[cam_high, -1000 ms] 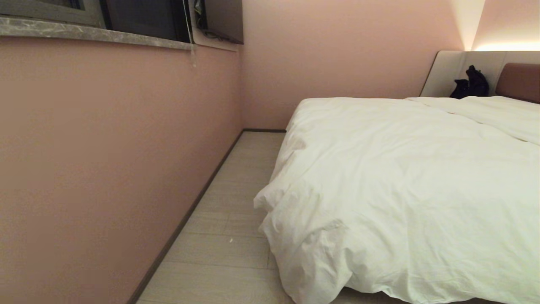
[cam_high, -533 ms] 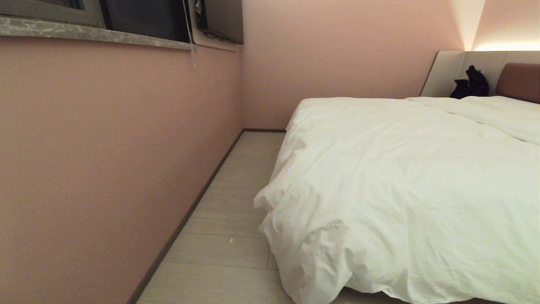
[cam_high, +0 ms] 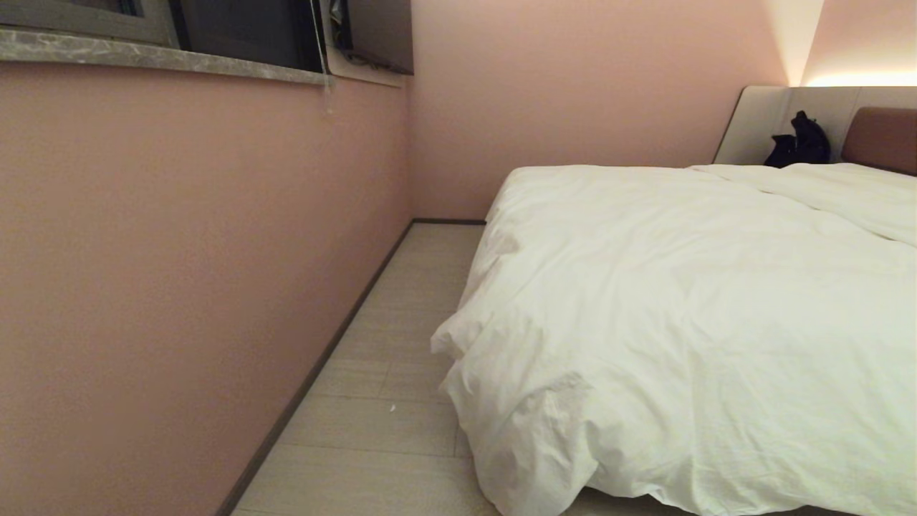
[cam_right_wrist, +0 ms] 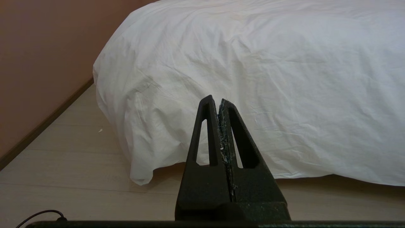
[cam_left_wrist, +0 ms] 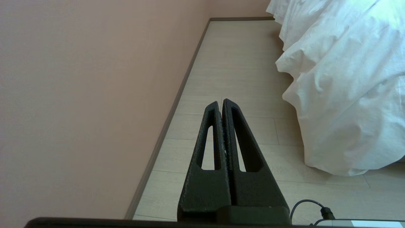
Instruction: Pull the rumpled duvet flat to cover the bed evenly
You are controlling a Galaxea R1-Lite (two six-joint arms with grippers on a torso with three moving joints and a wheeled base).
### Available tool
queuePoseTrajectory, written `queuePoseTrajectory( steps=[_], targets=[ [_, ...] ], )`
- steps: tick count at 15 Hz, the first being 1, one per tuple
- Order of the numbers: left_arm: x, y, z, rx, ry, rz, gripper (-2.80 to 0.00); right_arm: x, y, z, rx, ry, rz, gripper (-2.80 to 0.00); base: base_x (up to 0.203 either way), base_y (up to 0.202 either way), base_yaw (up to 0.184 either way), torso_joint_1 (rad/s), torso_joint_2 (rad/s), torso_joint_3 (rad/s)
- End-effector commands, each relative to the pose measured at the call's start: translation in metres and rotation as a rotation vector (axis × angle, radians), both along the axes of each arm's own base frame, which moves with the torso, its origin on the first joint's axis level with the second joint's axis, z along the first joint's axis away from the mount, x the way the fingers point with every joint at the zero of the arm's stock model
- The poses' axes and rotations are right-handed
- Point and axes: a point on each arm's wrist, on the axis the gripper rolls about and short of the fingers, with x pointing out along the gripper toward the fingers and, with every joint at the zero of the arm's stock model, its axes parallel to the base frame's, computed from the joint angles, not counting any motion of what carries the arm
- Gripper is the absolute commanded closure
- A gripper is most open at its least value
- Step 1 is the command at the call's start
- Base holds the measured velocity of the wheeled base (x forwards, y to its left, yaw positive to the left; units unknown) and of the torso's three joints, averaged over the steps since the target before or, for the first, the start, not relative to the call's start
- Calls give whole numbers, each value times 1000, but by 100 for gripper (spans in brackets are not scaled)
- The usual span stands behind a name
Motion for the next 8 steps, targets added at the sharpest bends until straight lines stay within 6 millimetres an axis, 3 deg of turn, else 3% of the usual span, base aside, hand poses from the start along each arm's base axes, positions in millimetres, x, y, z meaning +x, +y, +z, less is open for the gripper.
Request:
queuePoseTrajectory(
  steps=[1, 8],
  targets=[
    [0, 0, 0, 0, 0, 0, 0, 0, 0, 0, -1, -2, 0, 0, 0, 0, 0, 0, 0, 0],
    [0, 0, 0, -1, 0, 0, 0, 0, 0, 0, -1, -2, 0, 0, 0, 0, 0, 0, 0, 0]
  ],
)
